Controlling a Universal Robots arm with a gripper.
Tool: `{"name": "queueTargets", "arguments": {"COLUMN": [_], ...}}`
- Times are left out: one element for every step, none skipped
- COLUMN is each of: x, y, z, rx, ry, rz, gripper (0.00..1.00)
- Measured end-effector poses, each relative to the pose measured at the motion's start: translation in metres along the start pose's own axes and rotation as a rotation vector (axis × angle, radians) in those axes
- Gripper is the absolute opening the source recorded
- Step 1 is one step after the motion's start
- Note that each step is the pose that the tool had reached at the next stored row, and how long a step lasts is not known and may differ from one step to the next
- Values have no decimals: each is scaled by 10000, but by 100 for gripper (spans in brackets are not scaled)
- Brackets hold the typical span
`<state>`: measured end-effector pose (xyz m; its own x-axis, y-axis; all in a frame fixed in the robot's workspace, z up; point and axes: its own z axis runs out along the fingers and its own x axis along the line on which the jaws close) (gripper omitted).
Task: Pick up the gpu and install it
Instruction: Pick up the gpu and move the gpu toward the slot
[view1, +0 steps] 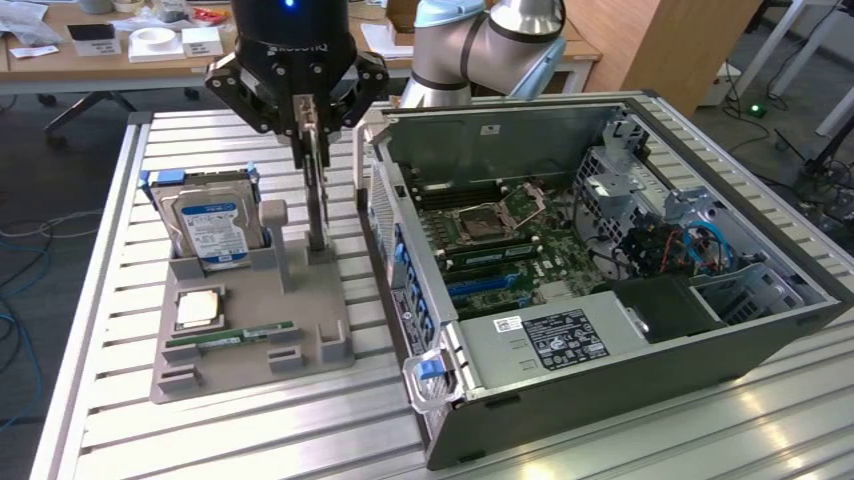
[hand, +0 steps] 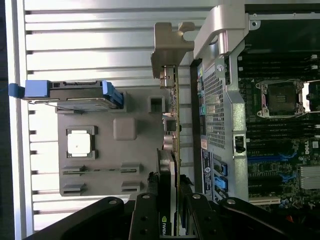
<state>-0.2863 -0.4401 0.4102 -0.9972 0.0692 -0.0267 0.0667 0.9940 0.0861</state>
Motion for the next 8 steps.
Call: {"name": "queueTargets", "arguments": {"x": [0, 0, 0, 0, -1, -1, -1, -1], "y": [1, 1, 1, 1, 2, 2, 2, 2], "z": [-10, -16, -17, -17, -18, -18, -18, -19], "rx": [-2, -3, -4, -4, -3, -3, -2, -2], "ry": [0, 0, -1, -1, 0, 0, 1, 1], "rz": [0, 0, 0, 0, 0, 0, 0, 0], "gripper": [27, 27, 27, 27, 27, 27, 27, 27]}}
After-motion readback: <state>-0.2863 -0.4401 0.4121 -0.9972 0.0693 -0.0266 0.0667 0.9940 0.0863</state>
